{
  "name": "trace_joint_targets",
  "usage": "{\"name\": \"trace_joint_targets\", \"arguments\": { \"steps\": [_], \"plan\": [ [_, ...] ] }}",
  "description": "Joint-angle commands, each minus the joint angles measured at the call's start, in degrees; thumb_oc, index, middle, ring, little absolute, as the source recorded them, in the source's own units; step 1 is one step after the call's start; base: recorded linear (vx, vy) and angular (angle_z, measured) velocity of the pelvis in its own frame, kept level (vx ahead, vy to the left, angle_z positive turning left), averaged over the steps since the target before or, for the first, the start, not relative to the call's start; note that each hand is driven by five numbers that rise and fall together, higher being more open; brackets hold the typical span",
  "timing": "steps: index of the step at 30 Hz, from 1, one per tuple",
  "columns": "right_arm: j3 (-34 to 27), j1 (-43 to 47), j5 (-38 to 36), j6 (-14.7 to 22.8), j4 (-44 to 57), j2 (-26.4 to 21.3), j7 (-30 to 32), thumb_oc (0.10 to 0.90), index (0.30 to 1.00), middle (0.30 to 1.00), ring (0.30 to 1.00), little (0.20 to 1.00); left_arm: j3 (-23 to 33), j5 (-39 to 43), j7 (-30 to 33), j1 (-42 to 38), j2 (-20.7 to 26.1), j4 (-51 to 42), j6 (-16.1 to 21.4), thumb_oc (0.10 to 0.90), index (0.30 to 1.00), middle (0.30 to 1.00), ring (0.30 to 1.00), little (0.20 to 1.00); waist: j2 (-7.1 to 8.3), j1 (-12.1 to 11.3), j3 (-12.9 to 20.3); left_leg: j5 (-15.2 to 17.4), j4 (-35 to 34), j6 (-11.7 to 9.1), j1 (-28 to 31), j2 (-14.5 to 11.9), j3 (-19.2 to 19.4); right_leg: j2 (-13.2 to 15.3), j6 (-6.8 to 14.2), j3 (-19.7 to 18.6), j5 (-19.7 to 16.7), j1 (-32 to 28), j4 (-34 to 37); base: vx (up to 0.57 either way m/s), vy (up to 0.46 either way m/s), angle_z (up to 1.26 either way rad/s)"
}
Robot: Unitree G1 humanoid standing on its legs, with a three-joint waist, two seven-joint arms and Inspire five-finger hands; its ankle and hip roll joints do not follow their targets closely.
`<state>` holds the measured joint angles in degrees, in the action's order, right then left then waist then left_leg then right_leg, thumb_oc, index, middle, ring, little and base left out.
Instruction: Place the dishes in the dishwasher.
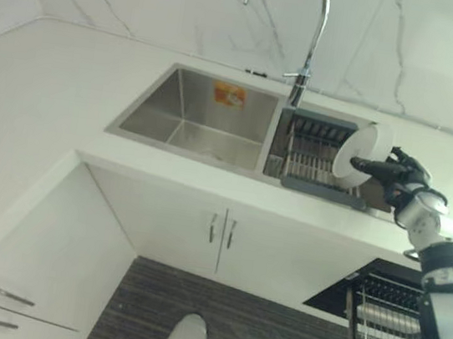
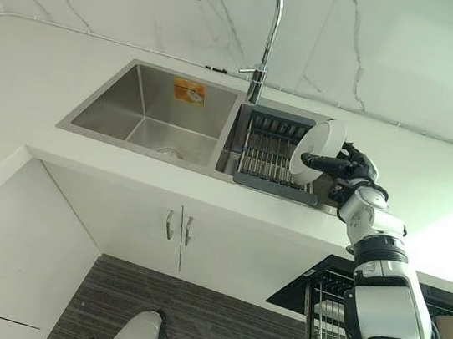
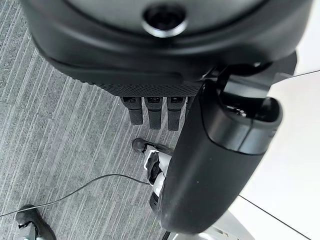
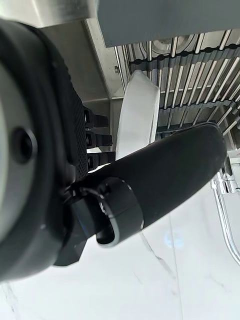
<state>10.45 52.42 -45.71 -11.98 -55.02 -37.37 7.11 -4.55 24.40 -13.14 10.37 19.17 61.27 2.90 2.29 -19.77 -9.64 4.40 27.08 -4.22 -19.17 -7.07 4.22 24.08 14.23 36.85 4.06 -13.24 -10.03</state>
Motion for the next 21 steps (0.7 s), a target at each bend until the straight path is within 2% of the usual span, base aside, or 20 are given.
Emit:
{"name": "trace_joint_targets", "arguments": {
  "steps": [1, 2, 3, 4, 5, 6, 8, 14, 21],
  "plan": [
    [1.1, 9.6, -1.5, 5.9, 0.9, -5.3, 0.5, 0.8, 0.9, 0.9, 0.9, 0.9, -3.6, 0.9, -0.8, 0.2, 2.8, -1.2, 2.4, 0.8, 0.9, 0.9, 0.9, 0.9, -0.76, -1.8, 1.9, 2.3, -9.9, -4.2, 11.2, -2.6, 0.0, 0.0, -0.4, -1.2, 1.4, 4.2, -7.2, 0.05, 0.017, 0.03],
    [0.9, 9.8, -1.5, 6.1, 0.6, -5.4, 0.8, 0.8, 0.9, 0.9, 0.9, 0.9, -3.8, 0.8, -0.8, 0.2, 2.9, -1.5, 2.4, 0.8, 0.9, 0.9, 0.9, 0.9, -0.78, -2.0, 1.8, 2.3, -9.9, -4.2, 11.1, -2.5, -0.2, 0.1, -0.3, -1.0, 1.3, 4.2, -7.2, 0.05, 0.019, 0.02],
    [0.8, 9.9, -1.8, 6.3, 0.3, -5.6, 1.1, 0.673, 0.709, 0.709, 0.709, 0.709, -3.9, 0.8, -0.7, 0.2, 3.0, -1.8, 2.2, 0.8, 0.9, 0.9, 0.9, 0.9, -0.77, -2.1, 1.7, 2.3, -9.9, -4.2, 11.0, -2.4, -0.3, 0.2, -0.2, -0.9, 1.2, 4.2, -7.2, 0.05, 0.02, 0.02],
    [0.6, 10.0, -1.9, 6.6, -0.3, -5.8, 1.0, 0.599, 0.599, 0.599, 0.599, 0.599, -4.0, 0.7, -0.8, 0.3, 3.0, -2.0, 2.2, 0.8, 0.9, 0.9, 0.9, 0.9, -0.78, -2.2, 1.7, 2.3, -9.9, -4.2, 11.0, -2.3, -0.5, 0.3, -0.2, -0.8, 1.1, 4.2, -7.2, 0.04, 0.018, 0.04],
    [0.4, 10.2, -1.8, 7.2, -0.9, -6.0, 1.1, 0.533, 0.5, 0.5, 0.5, 0.5, -4.1, 0.6, -0.9, 0.4, 3.1, -2.3, 2.2, 0.8, 0.9, 0.9, 0.9, 0.9, -0.8, -2.4, 1.6, 2.3, -9.9, -4.2, 11.0, -2.2, -0.6, 0.4, -0.1, -0.6, 0.9, 4.1, -7.2, 0.03, 0.012, 0.05],
    [0.4, 10.2, -1.8, 7.3, -1.0, -6.0, 1.1, 0.513, 0.469, 0.469, 0.469, 0.469, -4.1, 0.6, -0.9, 0.4, 3.1, -2.3, 2.2, 0.8, 0.9, 0.9, 0.9, 0.9, -0.79, -2.5, 1.6, 2.3, -9.9, -4.1, 10.9, -2.2, -0.7, 0.4, -0.1, -0.6, 0.9, 4.1, -7.2, 0.03, 0.017, 0.06],
    [0.4, 11.5, -1.6, 7.5, -2.1, -6.7, 2.0, 0.4, 0.3, 0.3, 0.3, 0.3, -4.6, 0.7, -0.9, 0.6, 3.4, -2.7, 1.8, 0.8, 0.9, 0.9, 0.9, 0.9, -0.78, -2.9, 1.5, 2.2, -9.9, -4.1, 10.8, -1.9, -1.0, 0.6, 0.1, -0.4, 0.7, 4.1, -7.2, 0.04, 0.04, 0.08],
    [0.7, 13.4, -1.6, 8.5, -4.9, -7.5, 3.3, 0.4, 0.3, 0.3, 0.3, 0.3, -5.2, 0.7, -1.1, 0.7, 3.5, -2.6, 1.9, 0.8, 0.9, 0.9, 0.9, 0.9, -0.81, -3.5, 1.4, 2.1, -9.9, -4.2, 10.4, -1.9, -1.4, 0.8, 0.2, 0.0, 0.5, 4.3, -7.2, 0.0, 0.024, 0.02],
    [0.9, 15.1, 0.0, 13.0, -6.0, -9.1, 8.9, 0.4, 0.3, 0.3, 0.3, 0.3, -5.8, 1.3, -0.3, 0.3, 3.4, -3.3, 1.6, 0.8, 0.9, 0.9, 0.9, 0.9, -0.58, -3.9, 1.4, 1.9, -9.9, -4.3, 9.8, -2.0, -1.7, 0.9, 0.4, 0.2, 0.3, 4.7, -7.2, -0.05, 0.017, 0.06]
  ]
}}
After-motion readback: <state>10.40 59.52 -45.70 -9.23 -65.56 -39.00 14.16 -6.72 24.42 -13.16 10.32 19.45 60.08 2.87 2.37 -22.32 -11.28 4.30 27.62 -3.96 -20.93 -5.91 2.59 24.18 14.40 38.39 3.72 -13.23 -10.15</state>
